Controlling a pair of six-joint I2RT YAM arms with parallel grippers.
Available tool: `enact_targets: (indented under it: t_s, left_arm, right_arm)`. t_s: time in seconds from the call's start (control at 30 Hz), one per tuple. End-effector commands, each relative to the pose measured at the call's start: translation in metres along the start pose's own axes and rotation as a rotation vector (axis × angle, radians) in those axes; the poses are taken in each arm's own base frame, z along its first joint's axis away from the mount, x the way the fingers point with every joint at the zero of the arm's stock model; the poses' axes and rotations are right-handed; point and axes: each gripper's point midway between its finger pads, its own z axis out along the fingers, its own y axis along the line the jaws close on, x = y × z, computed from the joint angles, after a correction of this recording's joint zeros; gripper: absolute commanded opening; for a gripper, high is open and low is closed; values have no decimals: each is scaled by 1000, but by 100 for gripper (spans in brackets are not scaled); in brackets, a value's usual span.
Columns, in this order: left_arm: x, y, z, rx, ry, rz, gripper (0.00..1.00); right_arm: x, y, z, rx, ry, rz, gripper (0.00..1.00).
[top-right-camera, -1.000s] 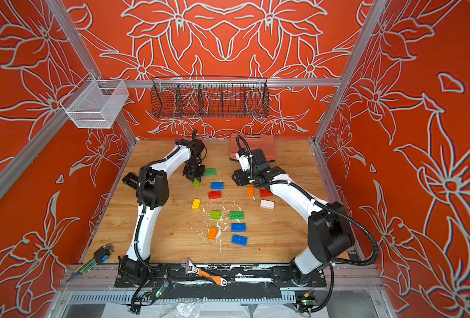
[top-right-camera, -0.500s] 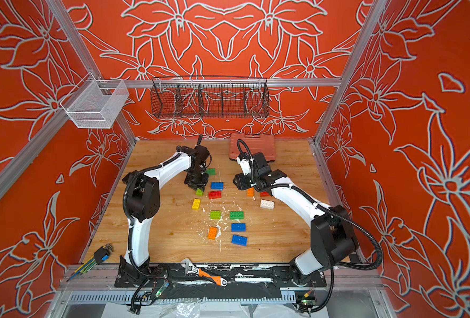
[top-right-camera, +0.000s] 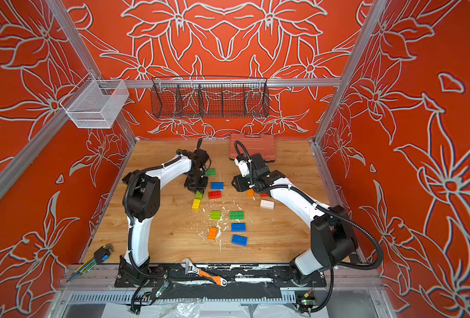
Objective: Assemble a rectangle with lego
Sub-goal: Move the lego brick at the center of the board.
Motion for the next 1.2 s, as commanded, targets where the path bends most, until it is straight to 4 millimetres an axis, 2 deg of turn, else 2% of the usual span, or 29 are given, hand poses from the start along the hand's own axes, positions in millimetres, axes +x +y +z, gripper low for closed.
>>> enact_targets:
  t_s: [0.0,0.5,1.17]
  left_arm:
    - [0,1,-5,-2,-13,-12,12]
    - [6,10,3,-6,5,-25,13]
    - [9,8,10,11,25,-12,15]
  right_arm:
    - [0,0,1,17,5,-12,53]
    - [2,1,1,20,7,-19,53]
    - [3,4,6,17,20,-23,53]
